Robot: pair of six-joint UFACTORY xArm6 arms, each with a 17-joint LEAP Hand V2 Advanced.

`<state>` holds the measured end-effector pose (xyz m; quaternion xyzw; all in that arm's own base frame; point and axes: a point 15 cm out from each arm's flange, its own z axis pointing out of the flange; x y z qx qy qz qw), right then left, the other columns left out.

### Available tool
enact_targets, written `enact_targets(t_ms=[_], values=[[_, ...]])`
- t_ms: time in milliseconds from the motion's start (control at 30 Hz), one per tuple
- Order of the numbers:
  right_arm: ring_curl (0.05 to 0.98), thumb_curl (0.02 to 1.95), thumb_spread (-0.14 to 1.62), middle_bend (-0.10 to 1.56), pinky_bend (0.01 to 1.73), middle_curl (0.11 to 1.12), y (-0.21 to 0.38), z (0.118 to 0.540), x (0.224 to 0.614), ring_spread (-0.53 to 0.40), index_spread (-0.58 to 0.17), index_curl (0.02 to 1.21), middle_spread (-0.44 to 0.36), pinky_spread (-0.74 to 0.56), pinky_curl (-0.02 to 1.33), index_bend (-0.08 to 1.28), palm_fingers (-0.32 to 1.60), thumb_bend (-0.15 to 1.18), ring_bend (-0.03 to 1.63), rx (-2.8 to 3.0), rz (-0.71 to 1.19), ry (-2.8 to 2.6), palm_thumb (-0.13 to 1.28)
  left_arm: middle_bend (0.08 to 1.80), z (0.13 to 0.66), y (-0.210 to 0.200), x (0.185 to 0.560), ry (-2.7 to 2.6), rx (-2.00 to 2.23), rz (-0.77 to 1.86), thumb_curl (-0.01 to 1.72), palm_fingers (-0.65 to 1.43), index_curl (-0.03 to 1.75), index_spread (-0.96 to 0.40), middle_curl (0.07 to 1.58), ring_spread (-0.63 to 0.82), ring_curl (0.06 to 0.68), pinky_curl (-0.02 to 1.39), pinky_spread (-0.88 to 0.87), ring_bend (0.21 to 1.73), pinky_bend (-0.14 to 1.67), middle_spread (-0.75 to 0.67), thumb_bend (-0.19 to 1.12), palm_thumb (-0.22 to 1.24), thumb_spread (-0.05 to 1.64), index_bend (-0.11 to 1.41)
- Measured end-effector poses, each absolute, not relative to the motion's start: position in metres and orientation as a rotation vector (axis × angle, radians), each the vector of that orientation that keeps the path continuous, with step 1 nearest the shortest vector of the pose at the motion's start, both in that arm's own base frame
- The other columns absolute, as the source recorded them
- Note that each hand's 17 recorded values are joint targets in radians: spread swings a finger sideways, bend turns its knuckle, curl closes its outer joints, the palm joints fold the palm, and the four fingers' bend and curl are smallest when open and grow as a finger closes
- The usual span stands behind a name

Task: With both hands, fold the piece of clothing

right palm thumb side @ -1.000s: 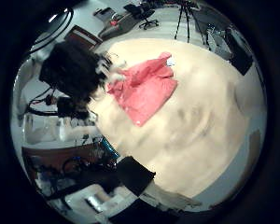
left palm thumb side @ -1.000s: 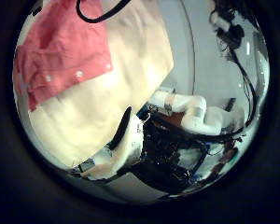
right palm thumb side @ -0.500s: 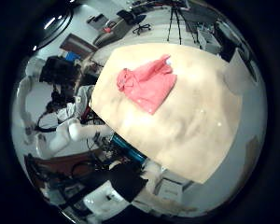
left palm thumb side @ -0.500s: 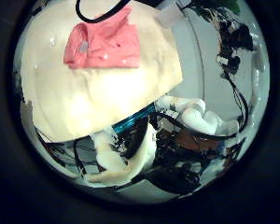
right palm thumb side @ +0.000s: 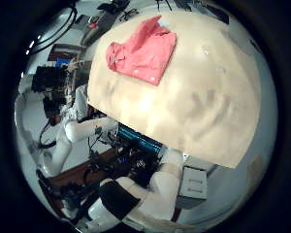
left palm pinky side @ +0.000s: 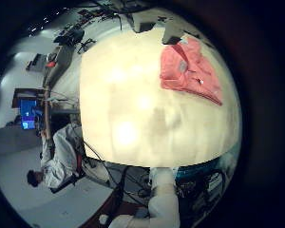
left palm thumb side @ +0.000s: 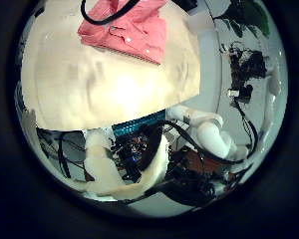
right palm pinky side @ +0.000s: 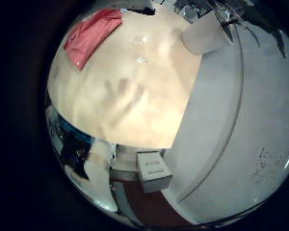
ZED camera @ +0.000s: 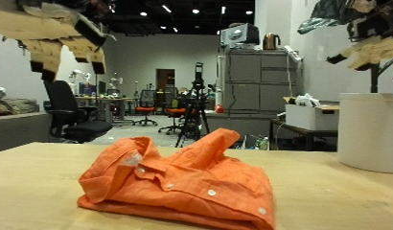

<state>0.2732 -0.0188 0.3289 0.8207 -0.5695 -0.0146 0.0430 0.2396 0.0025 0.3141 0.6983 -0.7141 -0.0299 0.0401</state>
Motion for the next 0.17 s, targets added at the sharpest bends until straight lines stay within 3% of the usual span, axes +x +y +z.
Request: enact_targets(t_ms=[167], values=[[0.253,0.27,0.96,0.19,0.5,0.31,-0.02,0.316,0.276,0.238,-0.344,0.27,0.145,0.4,0.28,0.16,0.05,-0.03,0.4,2.483,-0.101,-1.701,0.06,0.19,0.307,0.015,0.236,-2.145,2.164,-0.104,0.25,0.02,0.31,0.11,0.31,0.48,0.227,0.32,0.46,0.46,0.27,0.32,-0.02,0.19,1.15,0.17]])
